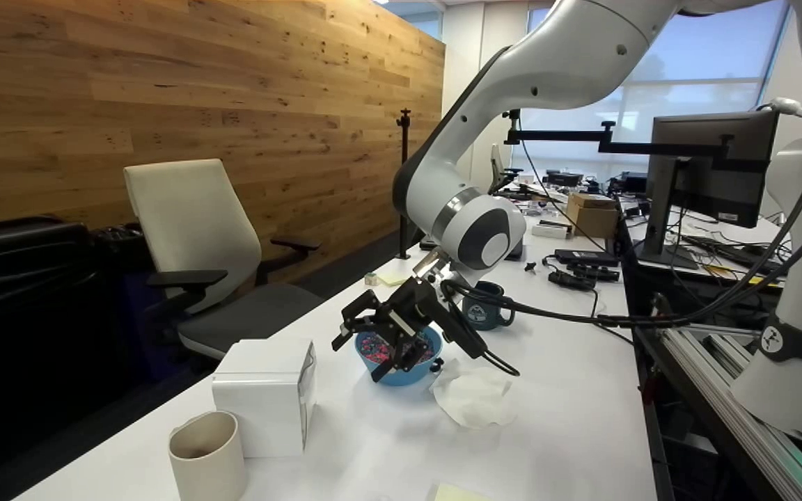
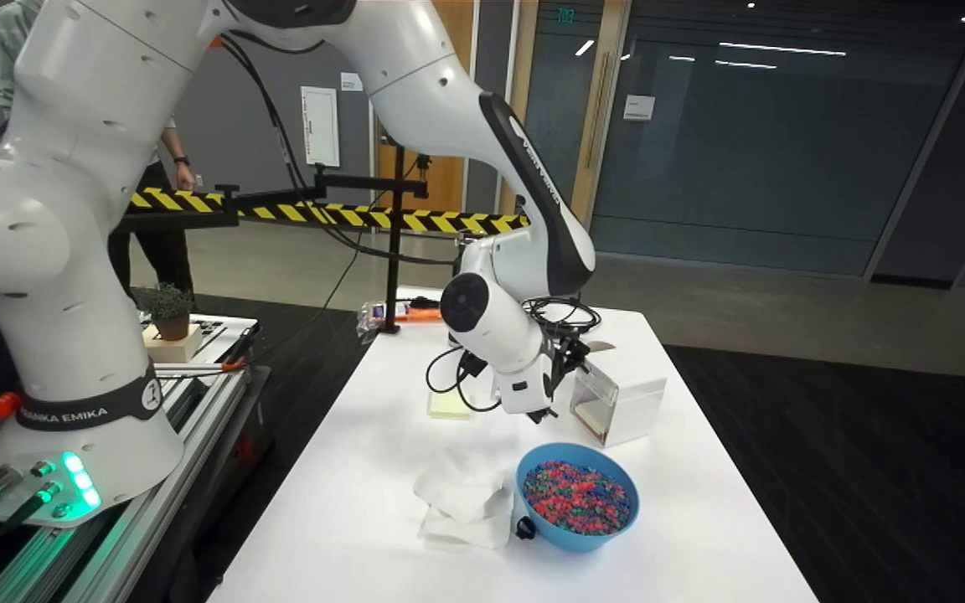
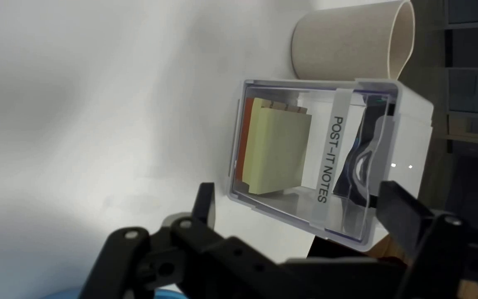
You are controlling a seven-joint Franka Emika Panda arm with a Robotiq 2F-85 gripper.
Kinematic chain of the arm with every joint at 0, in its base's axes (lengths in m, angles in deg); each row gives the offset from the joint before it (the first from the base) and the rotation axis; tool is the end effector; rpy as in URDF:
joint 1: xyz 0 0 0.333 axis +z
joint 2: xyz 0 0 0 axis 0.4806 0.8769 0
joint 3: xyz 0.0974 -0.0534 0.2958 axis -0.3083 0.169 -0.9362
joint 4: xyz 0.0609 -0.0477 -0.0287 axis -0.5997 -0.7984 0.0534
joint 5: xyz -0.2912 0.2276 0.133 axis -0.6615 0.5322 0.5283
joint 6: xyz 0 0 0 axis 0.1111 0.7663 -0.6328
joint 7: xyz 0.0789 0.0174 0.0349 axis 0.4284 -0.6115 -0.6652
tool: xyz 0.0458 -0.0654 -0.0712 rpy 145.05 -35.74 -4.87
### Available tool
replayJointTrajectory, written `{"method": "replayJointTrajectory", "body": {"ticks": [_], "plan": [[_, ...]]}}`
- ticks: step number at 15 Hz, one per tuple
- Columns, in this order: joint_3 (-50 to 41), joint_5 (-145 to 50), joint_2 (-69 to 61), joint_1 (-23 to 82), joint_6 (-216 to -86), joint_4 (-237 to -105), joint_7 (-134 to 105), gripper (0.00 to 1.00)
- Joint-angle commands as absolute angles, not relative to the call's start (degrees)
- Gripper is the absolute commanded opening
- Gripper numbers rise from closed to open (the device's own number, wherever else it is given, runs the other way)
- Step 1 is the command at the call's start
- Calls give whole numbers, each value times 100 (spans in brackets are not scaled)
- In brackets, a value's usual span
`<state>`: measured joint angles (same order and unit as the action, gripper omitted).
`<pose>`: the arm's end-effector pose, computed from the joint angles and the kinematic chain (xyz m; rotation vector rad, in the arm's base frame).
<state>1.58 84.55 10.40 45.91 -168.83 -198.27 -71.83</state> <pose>0.5440 0.0391 0.1459 -2.0277 1.1763 -0.5033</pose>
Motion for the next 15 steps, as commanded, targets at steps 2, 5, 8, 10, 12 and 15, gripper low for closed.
{"method": "replayJointTrajectory", "body": {"ticks": [2,5,8,10,12,15], "plan": [[158,8455,1040,4591,-16883,-19827,-7183,100],[158,8455,1040,4591,-16883,-19827,-7183,100],[148,8386,1026,4583,-16892,-19849,-7135,100],[148,8387,985,4568,-16816,-19920,-7165,100],[148,8367,939,4563,-16776,-19996,-7195,100],[138,8370,886,4575,-16751,-20078,-7215,100]]}}
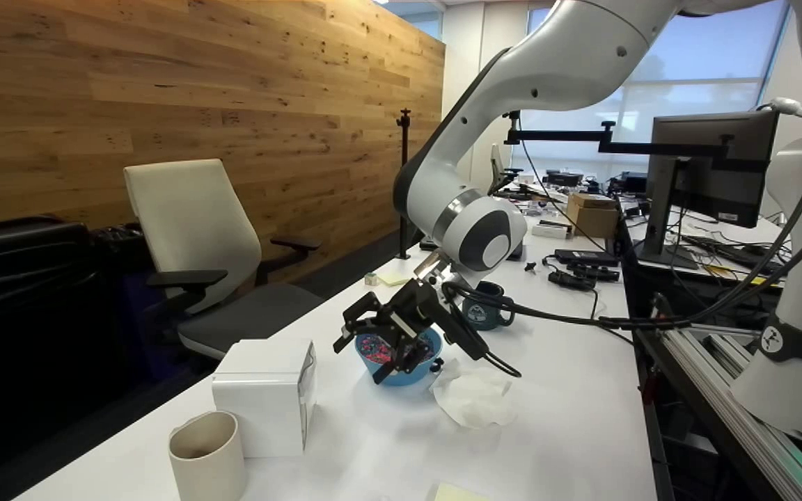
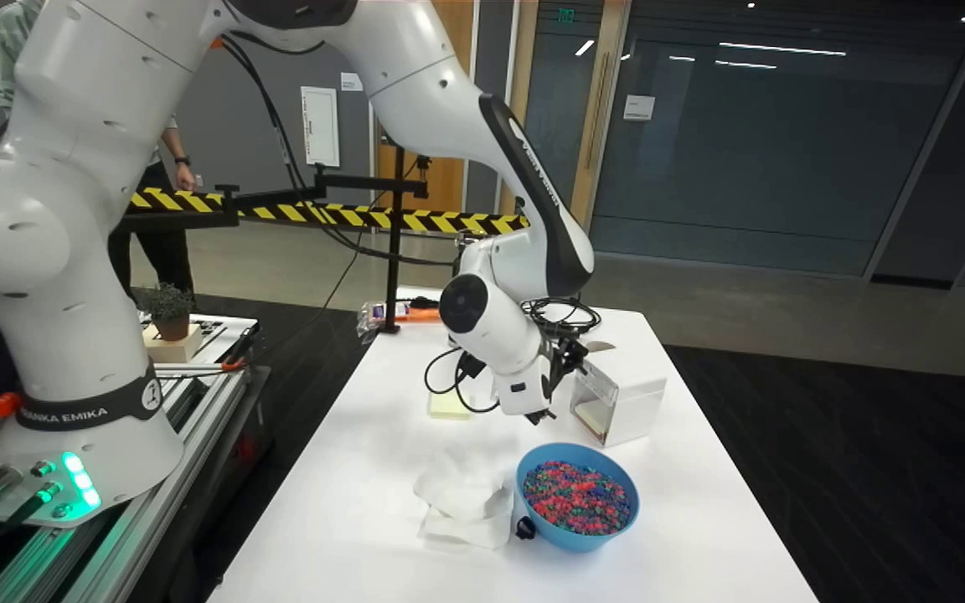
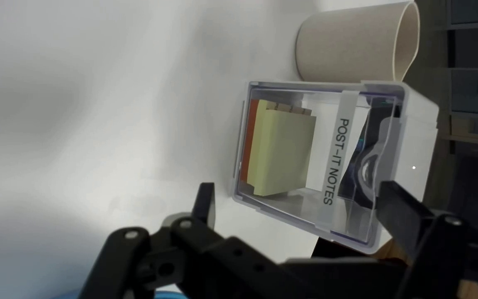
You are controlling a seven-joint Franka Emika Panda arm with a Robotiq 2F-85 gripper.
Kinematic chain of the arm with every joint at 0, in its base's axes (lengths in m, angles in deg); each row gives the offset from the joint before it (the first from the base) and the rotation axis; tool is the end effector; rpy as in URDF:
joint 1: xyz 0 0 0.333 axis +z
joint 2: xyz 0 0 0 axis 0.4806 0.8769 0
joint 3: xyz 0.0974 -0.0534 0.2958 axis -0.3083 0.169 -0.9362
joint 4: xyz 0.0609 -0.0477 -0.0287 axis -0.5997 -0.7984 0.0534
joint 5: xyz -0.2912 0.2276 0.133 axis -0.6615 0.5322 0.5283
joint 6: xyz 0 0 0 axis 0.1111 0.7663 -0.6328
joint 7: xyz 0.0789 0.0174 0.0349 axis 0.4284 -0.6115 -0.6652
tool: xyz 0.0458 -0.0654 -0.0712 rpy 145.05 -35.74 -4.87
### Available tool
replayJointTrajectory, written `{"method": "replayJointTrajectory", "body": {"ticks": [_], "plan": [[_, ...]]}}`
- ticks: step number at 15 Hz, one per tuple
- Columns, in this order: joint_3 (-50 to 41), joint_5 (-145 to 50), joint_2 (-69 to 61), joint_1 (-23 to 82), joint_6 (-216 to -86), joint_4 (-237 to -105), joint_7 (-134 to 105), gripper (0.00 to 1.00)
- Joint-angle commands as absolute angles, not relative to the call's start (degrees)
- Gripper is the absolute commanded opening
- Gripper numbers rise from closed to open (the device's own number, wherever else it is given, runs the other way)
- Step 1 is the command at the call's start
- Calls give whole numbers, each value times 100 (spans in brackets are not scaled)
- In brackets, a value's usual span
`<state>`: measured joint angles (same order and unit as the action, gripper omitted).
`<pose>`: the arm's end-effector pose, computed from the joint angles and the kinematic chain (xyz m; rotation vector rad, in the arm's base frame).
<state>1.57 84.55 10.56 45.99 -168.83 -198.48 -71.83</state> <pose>0.5419 0.0395 0.1433 -2.0324 1.1788 -0.4976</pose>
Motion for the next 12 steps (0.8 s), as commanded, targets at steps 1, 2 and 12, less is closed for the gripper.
{"method": "replayJointTrajectory", "body": {"ticks": [1,2,12], "plan": [[136,8390,883,4582,-16753,-20093,-7221,100],[133,8410,879,4592,-16747,-20116,-7242,100],[-31,8539,876,4687,-16739,-20202,-7287,100]]}}
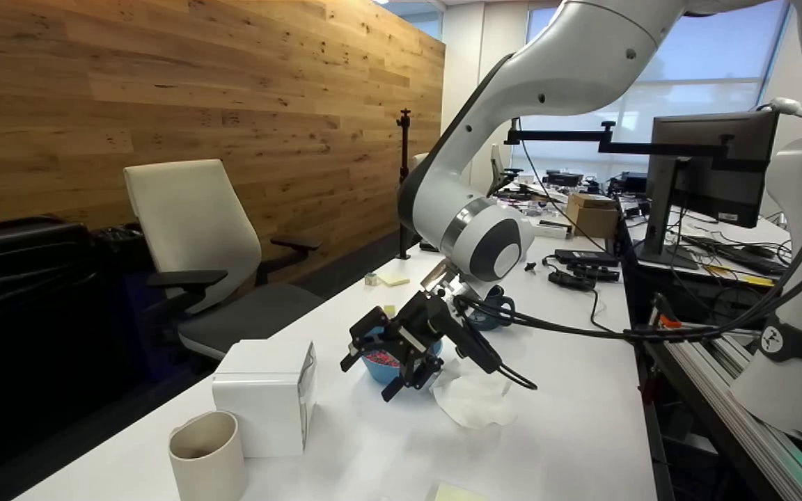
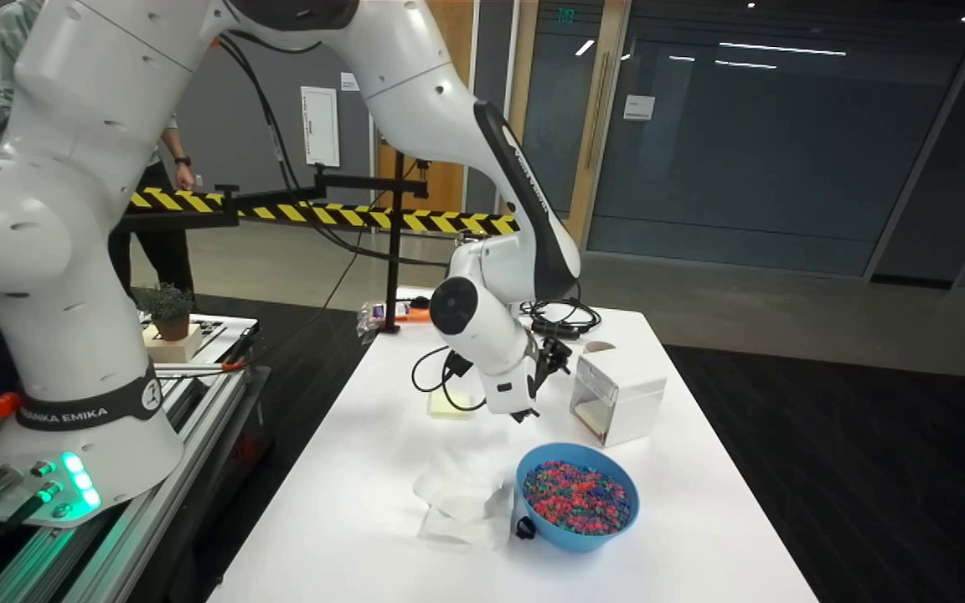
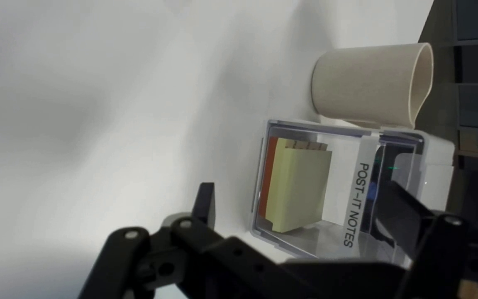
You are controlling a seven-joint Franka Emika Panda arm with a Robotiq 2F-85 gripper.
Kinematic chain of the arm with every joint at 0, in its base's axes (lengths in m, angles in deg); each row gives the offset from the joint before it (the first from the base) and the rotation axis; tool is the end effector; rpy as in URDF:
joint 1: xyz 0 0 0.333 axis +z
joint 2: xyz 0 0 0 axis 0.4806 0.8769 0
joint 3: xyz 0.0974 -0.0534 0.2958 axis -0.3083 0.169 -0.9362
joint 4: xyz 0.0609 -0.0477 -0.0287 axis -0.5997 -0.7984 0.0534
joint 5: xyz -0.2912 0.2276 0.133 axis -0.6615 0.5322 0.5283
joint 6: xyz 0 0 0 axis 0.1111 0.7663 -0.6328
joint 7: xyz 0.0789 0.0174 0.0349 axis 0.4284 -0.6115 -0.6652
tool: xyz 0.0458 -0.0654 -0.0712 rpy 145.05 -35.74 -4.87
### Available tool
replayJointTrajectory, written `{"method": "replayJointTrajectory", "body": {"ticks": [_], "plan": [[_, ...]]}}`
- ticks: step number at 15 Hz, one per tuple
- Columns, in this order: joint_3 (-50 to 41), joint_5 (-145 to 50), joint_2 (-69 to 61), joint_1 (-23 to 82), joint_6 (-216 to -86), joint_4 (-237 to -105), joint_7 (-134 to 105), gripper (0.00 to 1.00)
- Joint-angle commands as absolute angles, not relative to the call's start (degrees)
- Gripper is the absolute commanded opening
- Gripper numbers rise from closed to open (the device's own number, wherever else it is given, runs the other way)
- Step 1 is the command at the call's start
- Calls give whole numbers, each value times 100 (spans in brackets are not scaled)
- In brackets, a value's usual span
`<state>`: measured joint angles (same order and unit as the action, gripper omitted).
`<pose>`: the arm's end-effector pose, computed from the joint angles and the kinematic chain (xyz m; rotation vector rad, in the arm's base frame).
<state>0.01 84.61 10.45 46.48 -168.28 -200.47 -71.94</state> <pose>0.5261 0.0571 0.1322 -2.0503 1.1618 -0.4409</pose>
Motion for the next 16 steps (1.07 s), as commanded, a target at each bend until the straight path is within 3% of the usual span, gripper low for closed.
{"method": "replayJointTrajectory", "body": {"ticks": [1,16], "plan": [[-42,8566,894,4713,-16772,-20161,-7269,100],[-290,8923,942,4706,-16821,-19772,-7300,100]]}}
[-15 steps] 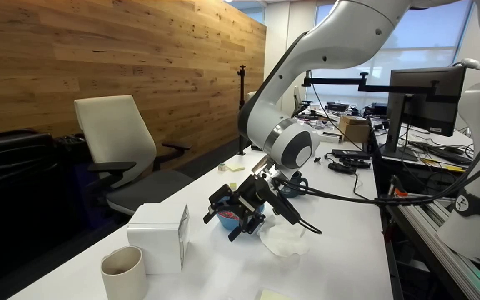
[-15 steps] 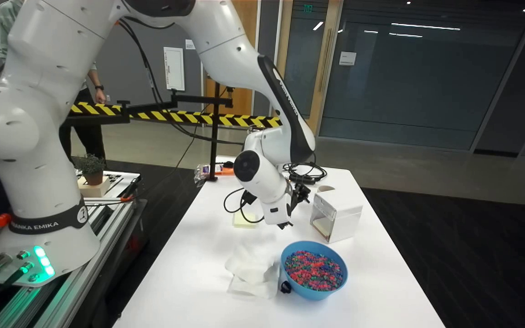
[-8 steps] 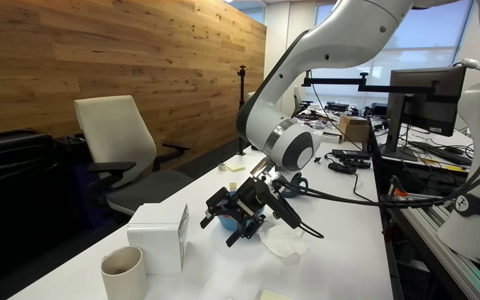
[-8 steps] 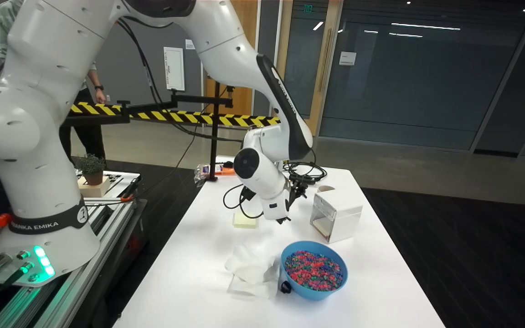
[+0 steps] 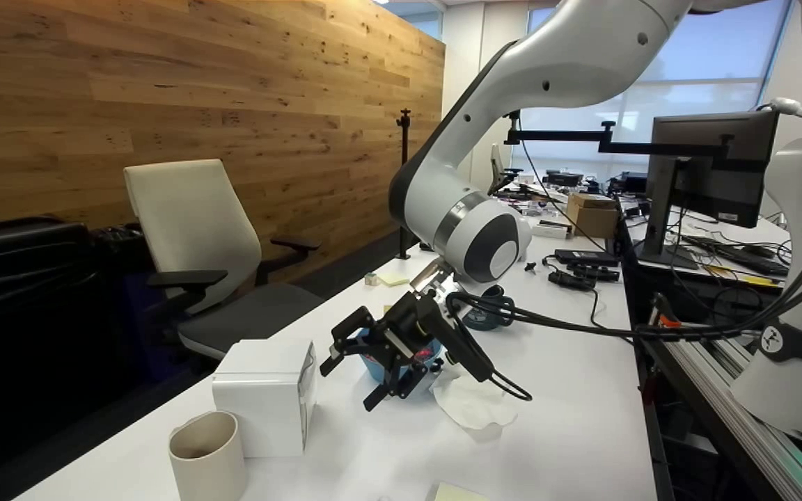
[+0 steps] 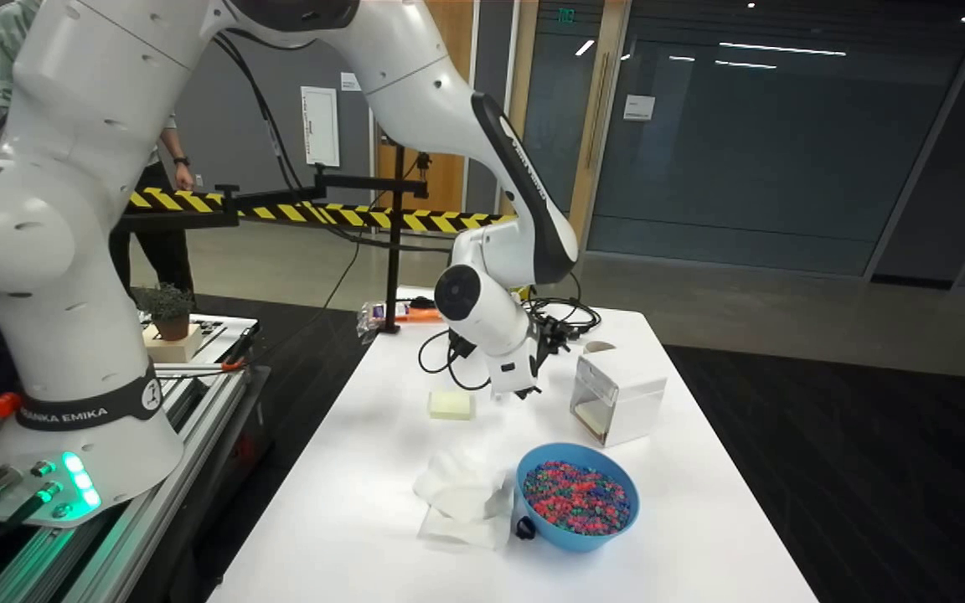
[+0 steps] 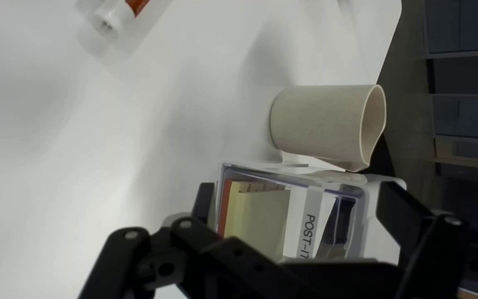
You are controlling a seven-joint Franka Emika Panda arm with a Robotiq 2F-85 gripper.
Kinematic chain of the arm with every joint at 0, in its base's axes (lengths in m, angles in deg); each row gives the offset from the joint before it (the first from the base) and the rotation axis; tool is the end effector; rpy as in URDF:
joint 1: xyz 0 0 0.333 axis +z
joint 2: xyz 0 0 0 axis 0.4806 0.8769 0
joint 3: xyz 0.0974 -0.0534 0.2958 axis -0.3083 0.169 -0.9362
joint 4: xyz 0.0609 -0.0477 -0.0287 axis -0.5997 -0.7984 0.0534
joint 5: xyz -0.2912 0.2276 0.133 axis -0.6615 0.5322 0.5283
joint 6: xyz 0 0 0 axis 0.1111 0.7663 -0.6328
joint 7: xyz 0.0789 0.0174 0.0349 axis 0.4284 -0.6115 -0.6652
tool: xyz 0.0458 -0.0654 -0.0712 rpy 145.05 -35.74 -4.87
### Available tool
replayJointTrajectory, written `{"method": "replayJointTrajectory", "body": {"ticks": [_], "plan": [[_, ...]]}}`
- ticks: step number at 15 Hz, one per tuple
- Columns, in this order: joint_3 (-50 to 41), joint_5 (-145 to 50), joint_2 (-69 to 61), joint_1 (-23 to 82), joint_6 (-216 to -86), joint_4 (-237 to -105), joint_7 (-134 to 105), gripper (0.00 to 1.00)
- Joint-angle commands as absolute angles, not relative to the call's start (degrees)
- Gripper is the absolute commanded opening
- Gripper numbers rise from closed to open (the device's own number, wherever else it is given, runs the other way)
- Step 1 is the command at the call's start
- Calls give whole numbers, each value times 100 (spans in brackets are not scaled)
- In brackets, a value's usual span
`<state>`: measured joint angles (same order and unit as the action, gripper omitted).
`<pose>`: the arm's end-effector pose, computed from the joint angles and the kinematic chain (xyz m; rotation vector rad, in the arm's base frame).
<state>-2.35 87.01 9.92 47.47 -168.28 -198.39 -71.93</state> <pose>0.5366 0.0940 0.1457 -2.0002 1.1210 -0.4336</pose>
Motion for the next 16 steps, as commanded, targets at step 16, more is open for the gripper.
{"method": "replayJointTrajectory", "body": {"ticks": [16], "plan": [[-145,9035,1074,4705,-16824,-19457,-7327,100]]}}
